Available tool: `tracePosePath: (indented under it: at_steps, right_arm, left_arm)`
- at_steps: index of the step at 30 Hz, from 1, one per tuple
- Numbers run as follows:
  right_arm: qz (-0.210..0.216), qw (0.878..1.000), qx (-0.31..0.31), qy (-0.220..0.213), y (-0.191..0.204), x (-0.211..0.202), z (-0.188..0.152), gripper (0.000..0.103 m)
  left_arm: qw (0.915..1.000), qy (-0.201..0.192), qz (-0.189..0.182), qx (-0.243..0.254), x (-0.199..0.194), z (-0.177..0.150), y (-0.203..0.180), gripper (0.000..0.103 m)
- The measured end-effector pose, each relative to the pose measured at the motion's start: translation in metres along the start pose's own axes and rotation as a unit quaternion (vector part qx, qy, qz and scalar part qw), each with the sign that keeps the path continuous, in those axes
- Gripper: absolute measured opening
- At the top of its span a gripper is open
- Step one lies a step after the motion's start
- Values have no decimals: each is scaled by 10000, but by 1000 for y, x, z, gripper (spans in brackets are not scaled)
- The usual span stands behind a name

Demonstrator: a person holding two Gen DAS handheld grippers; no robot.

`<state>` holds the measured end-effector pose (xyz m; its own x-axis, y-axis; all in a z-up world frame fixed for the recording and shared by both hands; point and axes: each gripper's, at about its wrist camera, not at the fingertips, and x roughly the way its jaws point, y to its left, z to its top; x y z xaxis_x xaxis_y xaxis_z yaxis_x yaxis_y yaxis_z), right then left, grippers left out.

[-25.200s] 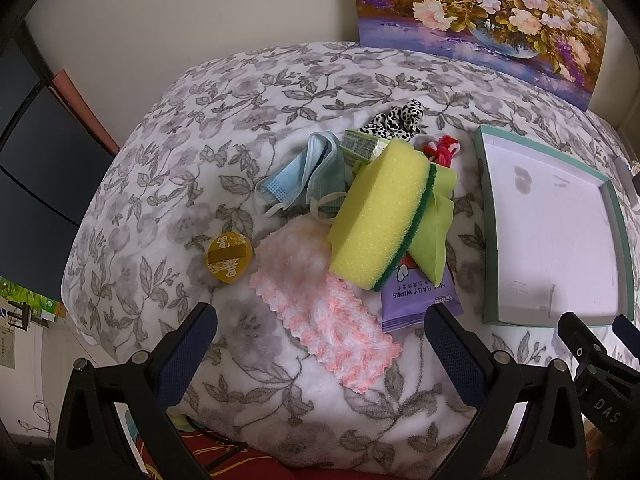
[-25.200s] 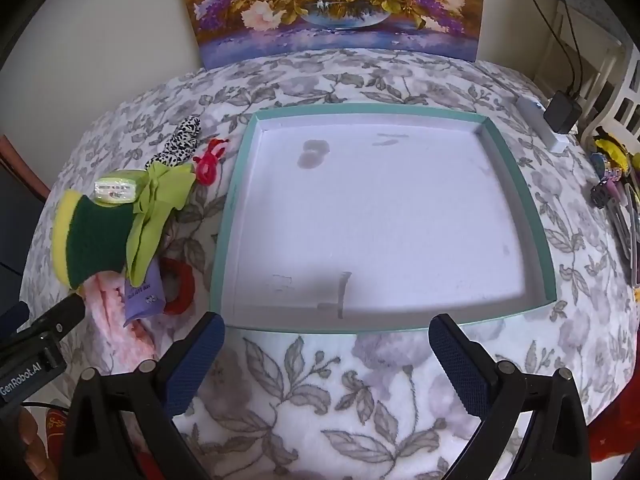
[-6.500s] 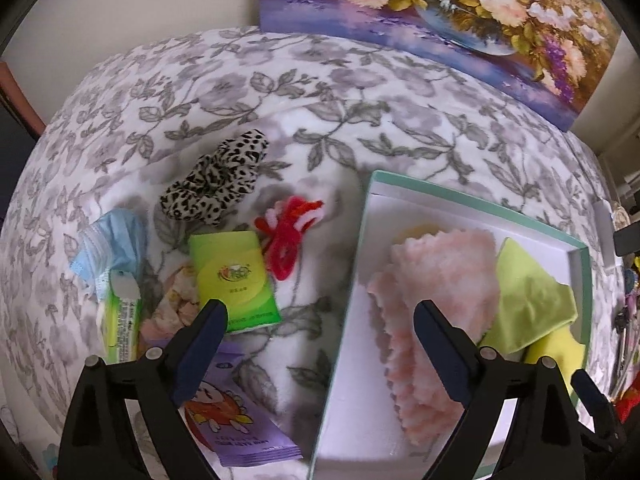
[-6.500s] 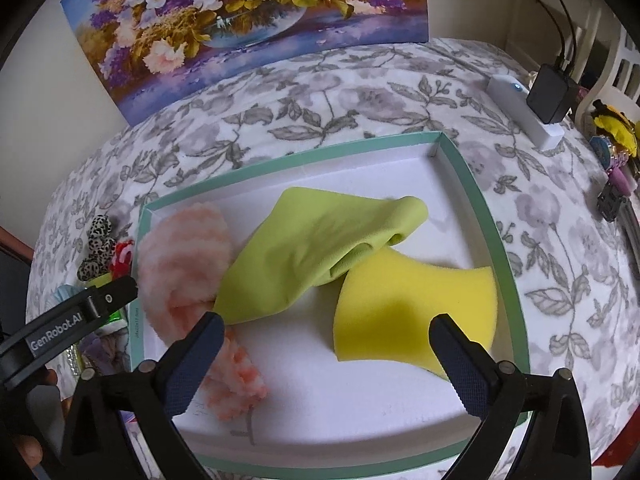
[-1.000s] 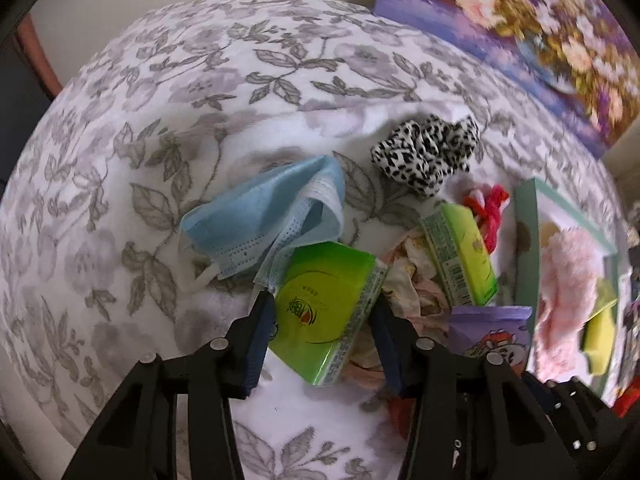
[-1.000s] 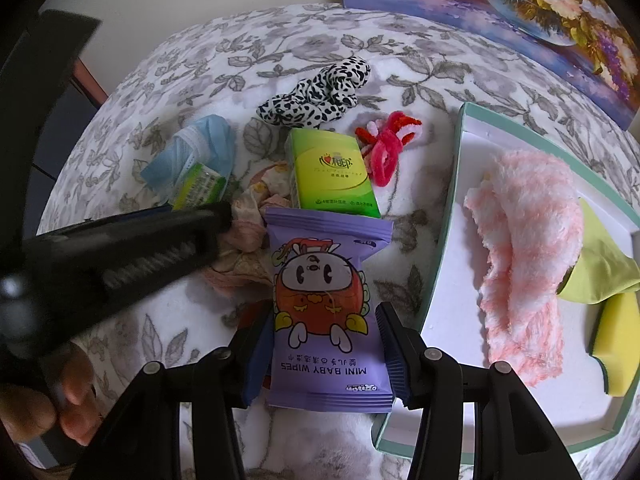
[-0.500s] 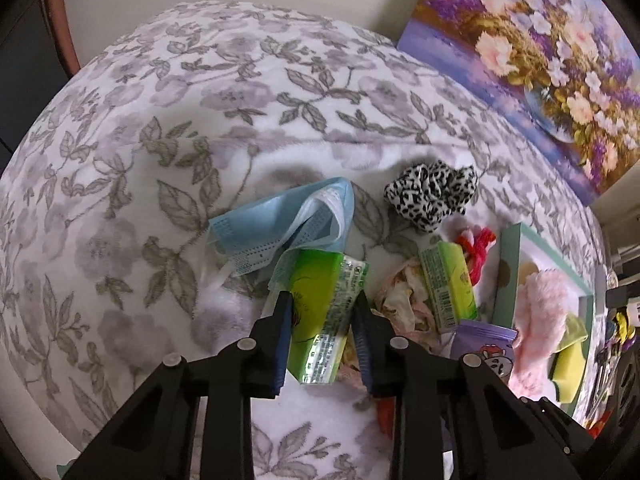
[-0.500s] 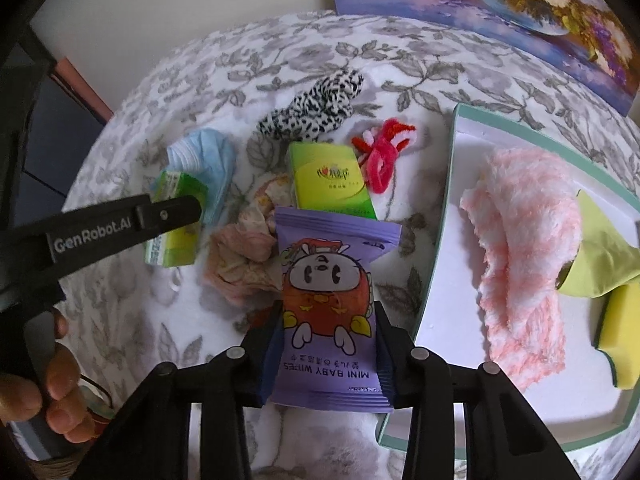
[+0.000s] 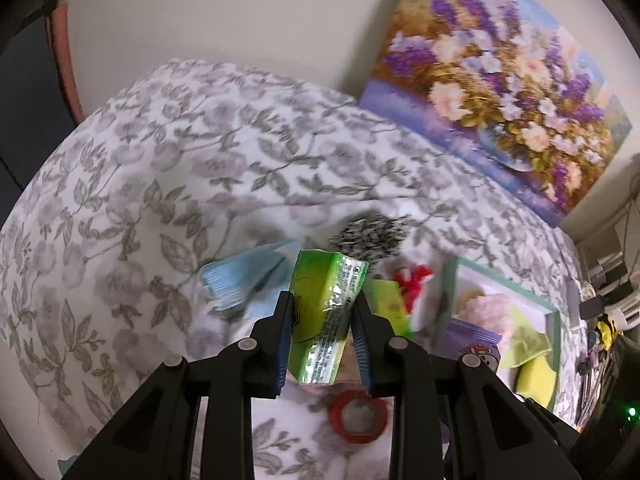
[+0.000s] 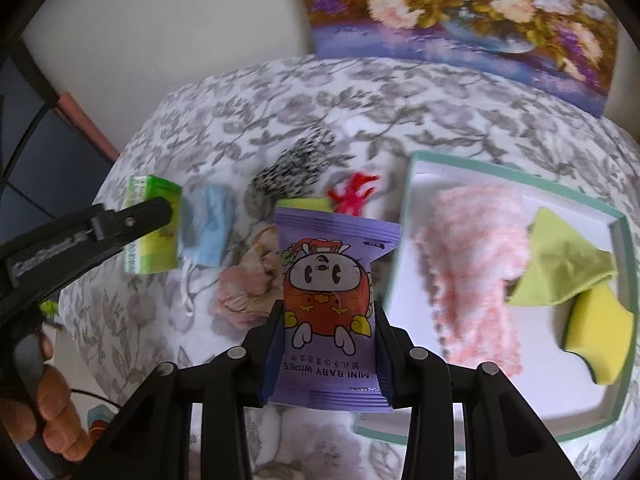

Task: Organize soft objects
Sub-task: 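Carry both packs into the white tray and open both tools to release them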

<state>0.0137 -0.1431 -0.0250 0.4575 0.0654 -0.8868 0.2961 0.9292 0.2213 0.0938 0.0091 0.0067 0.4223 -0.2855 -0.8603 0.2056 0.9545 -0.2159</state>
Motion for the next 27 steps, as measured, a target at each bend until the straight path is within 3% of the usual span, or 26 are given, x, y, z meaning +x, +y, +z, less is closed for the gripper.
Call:
tracePosePath:
  at_steps: [8, 13, 21, 27]
  right_arm:
    - [-8, 9981, 518, -327, -46, -32, 4, 42]
    - [-390, 9937, 993, -338, -87, -42, -3, 42]
    - [-781, 9818, 1703, -324, -154, -59, -18, 42]
    - [-971, 9783, 1828, -110, -171, -55, -28, 42]
  left_arm:
    - [9989, -81, -234, 392, -11, -10, -49, 30]
    - [9960, 17, -397, 799, -11, -23, -86, 30]
    - [9866, 427, -555, 1472, 6, -49, -140, 30]
    - [9756, 859, -450, 1972, 26, -76, -172, 30]
